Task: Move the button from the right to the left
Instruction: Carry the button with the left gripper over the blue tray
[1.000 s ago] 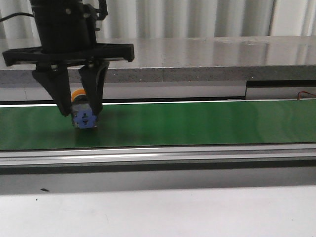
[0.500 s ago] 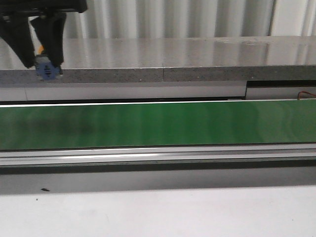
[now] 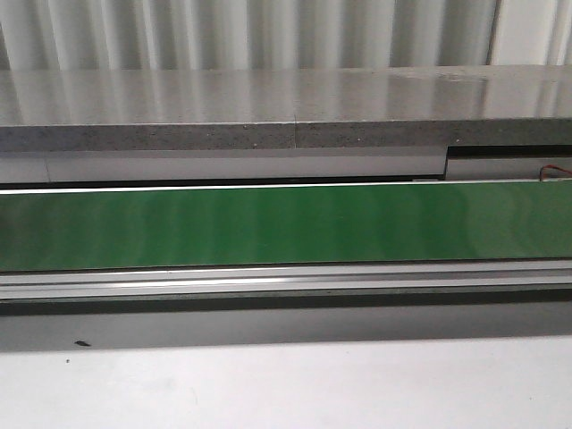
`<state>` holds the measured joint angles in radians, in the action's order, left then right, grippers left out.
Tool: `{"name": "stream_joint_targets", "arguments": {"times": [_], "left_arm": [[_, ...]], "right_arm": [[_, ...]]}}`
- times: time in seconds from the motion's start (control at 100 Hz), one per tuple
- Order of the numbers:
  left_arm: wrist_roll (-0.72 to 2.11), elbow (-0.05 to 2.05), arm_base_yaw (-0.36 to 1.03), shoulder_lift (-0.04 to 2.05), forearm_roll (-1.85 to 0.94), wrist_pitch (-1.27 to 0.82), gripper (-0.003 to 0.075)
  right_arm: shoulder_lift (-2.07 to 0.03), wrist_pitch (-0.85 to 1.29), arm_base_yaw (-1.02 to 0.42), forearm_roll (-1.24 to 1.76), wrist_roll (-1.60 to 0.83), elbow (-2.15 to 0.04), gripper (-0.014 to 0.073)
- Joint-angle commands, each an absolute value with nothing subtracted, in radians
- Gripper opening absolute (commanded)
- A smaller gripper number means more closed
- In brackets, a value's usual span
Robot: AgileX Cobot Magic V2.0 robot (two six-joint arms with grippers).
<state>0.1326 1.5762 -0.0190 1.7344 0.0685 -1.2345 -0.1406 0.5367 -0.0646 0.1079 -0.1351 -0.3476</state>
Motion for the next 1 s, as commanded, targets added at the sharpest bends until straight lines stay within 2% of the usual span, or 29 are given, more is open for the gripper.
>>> {"name": "stream_joint_targets", "arguments": {"times": [0.0, 0.35, 0.6, 0.99], "left_arm": [[0.209, 1.585, -0.073, 1.681, 0.065, -1.265, 0.0137], [0.484, 1.520, -0.263, 1.698, 0.078, -1.248, 0.0137], [0.542, 1.514, -0.359, 1.794, 0.083, -1.210, 0.0137], [0.684, 1.514, -0.391, 1.942, 0.083, -1.200, 0.0137]], "right_arm": [[-0.151, 0.451, -0.065, 0.099, -0.141, -0.369, -0.0067], [-0.151, 0.451, -0.065, 0.099, -0.141, -0.369, -0.0067], [-0.151, 0.451, -0.065, 0.099, -0.141, -0.369, -0.0067], [-0.151, 0.451, -0.065, 0.099, -0.141, -0.369, -0.0067]]}}
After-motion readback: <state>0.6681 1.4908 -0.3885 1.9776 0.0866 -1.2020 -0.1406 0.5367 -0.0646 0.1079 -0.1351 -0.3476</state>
